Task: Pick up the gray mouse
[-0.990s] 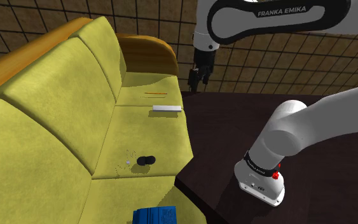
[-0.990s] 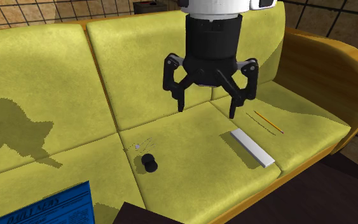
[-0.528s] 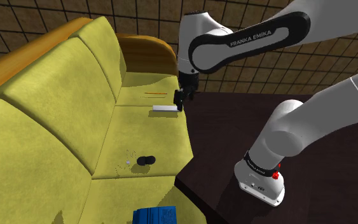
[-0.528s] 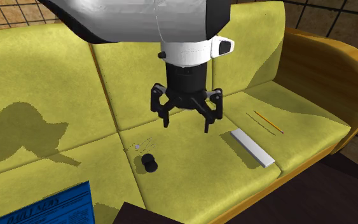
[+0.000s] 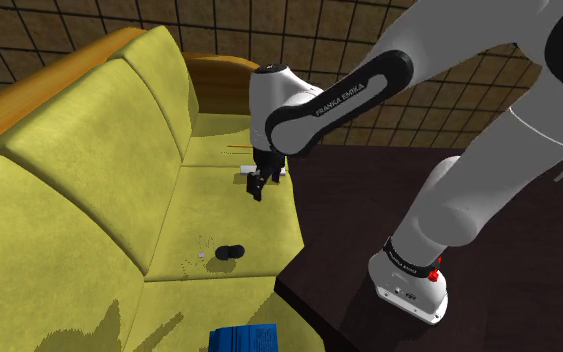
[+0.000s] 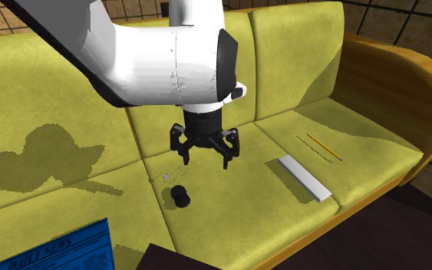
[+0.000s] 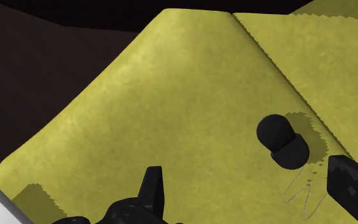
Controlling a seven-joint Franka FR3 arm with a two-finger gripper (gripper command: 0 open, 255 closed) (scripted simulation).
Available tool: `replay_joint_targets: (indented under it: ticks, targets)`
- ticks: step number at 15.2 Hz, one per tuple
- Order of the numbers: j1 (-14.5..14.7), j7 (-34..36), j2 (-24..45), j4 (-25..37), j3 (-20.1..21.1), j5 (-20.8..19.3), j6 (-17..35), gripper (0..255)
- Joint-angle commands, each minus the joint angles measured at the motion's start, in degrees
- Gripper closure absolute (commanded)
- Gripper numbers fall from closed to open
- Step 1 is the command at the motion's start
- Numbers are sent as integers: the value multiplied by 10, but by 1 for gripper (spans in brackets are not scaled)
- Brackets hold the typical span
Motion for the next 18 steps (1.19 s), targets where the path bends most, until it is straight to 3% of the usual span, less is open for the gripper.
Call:
replay_joint_targets:
  ticks: [1,8,13,18]
  targets:
    - [1,14,42,9,10,-11,34,0]
    - [19,94,210,70,26,-96,133,0]
    - [59,152,328,137,5,-164,178,0]
    - [105,187,434,215,-22,-205,204,0]
